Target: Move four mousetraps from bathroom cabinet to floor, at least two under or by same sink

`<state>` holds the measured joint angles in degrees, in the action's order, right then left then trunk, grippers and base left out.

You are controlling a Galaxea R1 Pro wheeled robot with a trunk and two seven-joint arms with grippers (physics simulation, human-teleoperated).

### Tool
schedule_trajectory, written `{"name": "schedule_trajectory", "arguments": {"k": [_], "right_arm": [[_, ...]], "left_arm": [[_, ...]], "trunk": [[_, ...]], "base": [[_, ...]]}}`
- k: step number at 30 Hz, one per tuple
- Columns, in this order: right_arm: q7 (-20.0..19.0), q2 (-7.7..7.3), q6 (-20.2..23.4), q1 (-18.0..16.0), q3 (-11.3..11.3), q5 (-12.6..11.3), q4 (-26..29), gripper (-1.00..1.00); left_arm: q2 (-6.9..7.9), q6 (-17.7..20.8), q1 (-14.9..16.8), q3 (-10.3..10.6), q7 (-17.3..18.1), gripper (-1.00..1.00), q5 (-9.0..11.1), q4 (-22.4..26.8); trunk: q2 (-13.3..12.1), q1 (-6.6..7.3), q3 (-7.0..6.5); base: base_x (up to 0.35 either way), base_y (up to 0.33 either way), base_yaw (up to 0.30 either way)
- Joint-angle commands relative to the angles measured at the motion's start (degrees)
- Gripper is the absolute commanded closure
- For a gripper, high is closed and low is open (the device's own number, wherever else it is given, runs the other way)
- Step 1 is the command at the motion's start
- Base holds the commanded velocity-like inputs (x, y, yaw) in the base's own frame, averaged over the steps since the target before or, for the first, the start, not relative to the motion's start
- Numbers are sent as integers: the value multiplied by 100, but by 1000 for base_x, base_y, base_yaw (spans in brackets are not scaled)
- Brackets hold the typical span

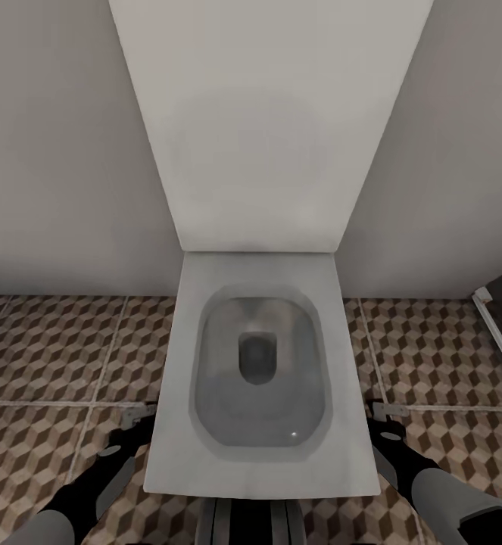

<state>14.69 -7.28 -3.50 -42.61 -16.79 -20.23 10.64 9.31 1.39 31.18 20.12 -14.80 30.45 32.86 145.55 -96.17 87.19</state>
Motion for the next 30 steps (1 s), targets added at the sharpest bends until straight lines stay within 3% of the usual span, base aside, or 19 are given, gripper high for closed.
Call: {"name": "schedule_trajectory", "arguments": {"k": [1, 5, 10, 18, 30], "right_arm": [[7, -2, -41, -2, -44, -70, -1, 100], [7, -2, -83, -2, -40, -69, -1, 100], [11, 4, -104, -2, -37, -71, -1, 100], [15, 13, -201, -2, -35, -84, -1, 100], [16, 24, -221, -2, -35, -86, -1, 100]], "left_arm": [[-1, 19, 3, 51, -76, 100, -25, -5], [-108, 14, 43, 48, -76, 100, -322, -125], [-190, -19, 248, 42, -76, 100, -473, -394], [-205, -507, 573, 41, -76, 100, -514, -745], [-177, -588, 735, 36, -69, 100, -500, -854]], "trunk": [[1, 1, 3], [1, 1, 3], [1, 1, 3], [1, 1, 3], [1, 1, 3]], "base": [[0, 0, 0], [0, 0, 0], [0, 0, 0], [0, 0, 0], [0, 0, 0]]}}
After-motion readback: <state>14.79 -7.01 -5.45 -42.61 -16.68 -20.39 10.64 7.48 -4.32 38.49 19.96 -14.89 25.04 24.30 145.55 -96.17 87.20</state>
